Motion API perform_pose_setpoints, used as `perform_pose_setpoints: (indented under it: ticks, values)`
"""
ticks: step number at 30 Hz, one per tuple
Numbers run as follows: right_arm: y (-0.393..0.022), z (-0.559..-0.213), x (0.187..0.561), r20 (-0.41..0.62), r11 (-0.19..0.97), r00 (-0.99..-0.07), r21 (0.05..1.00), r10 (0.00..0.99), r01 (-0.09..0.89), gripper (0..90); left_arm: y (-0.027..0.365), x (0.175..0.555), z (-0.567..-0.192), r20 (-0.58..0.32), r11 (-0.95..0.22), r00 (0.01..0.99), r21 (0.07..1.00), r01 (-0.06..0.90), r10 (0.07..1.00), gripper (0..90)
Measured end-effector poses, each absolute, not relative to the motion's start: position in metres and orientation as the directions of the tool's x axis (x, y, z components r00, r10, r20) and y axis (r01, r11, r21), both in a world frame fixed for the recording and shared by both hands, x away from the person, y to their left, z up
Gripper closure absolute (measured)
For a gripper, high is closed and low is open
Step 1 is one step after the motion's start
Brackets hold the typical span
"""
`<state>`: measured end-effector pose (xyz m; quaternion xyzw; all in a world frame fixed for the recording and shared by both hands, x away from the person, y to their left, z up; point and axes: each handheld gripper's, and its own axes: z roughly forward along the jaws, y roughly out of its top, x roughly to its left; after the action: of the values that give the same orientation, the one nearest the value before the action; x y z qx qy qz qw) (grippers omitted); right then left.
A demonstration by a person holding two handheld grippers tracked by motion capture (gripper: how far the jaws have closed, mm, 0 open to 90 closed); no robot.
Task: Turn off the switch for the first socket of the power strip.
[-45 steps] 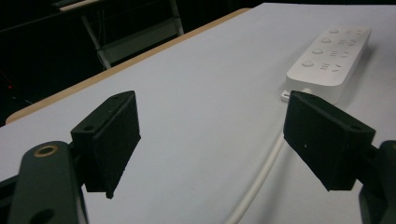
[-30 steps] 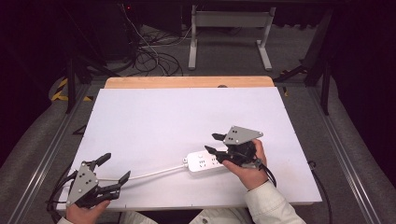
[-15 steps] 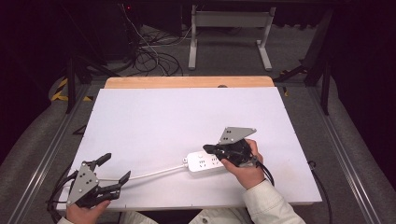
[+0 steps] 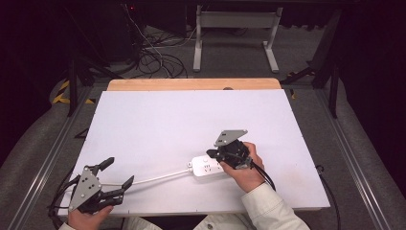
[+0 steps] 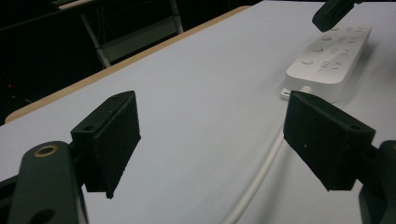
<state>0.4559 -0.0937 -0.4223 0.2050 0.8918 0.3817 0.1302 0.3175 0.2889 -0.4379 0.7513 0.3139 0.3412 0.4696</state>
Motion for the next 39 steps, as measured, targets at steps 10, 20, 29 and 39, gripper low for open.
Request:
perform_pose_setpoints:
  ticks: [10,20,29,39]
  values:
    - [-0.081,-0.434,0.462,-0.062,0.654,-0.883,0.696,0.465,0.296,90.0,0.289,0.317,-0.438,0.217,-0.364,0.573,0.919,0.154,0.790,19.5]
    - [-0.075,-0.441,0.465,-0.064,0.676,-0.886,0.672,0.459,0.302,90.0,0.288,0.317,-0.438,0.215,-0.359,0.570,0.921,0.151,0.793,19.7]
    - [-0.072,-0.446,0.467,-0.067,0.683,-0.885,0.663,0.462,0.306,90.0,0.288,0.317,-0.438,0.211,-0.358,0.574,0.921,0.155,0.791,20.0]
    - [-0.069,-0.448,0.467,-0.079,0.690,-0.882,0.657,0.464,0.304,90.0,0.288,0.317,-0.438,0.212,-0.358,0.573,0.921,0.154,0.791,20.0]
